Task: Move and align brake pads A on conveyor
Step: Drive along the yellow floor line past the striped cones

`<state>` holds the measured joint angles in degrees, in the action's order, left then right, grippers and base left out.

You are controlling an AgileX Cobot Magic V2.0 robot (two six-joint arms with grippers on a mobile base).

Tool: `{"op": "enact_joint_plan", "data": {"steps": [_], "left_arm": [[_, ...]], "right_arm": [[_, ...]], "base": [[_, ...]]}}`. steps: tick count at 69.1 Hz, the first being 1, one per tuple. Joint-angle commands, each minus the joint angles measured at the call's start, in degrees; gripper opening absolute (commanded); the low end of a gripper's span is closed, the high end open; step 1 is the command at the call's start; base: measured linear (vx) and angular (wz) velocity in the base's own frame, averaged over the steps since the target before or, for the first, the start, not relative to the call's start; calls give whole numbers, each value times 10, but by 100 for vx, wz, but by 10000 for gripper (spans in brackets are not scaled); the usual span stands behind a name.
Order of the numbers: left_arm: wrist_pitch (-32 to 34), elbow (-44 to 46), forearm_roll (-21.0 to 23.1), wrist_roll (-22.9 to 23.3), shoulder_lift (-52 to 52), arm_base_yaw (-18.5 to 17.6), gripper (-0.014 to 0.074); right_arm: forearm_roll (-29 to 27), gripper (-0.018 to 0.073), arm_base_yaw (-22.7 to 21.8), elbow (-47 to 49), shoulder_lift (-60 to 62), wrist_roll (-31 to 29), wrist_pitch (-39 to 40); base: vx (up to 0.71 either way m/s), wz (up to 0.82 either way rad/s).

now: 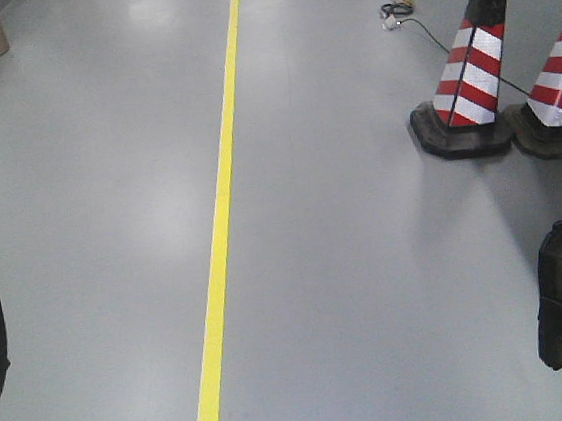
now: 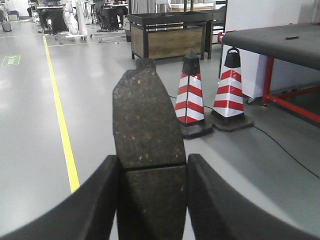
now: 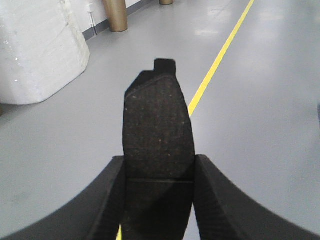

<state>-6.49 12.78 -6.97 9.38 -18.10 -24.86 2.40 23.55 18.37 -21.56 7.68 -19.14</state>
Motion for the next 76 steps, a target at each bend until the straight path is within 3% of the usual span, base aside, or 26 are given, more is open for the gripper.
{"op": "enact_joint_plan", "data": {"steps": [1, 76], "left_arm": [[58, 18, -1, 1, -3, -3, 147], [58, 18, -1, 1, -3, -3, 147]], "right_arm": [[5, 26, -1, 18, -3, -5, 53], [5, 26, -1, 18, -3, -5, 53]], "base": [[72, -1], [63, -1]]}}
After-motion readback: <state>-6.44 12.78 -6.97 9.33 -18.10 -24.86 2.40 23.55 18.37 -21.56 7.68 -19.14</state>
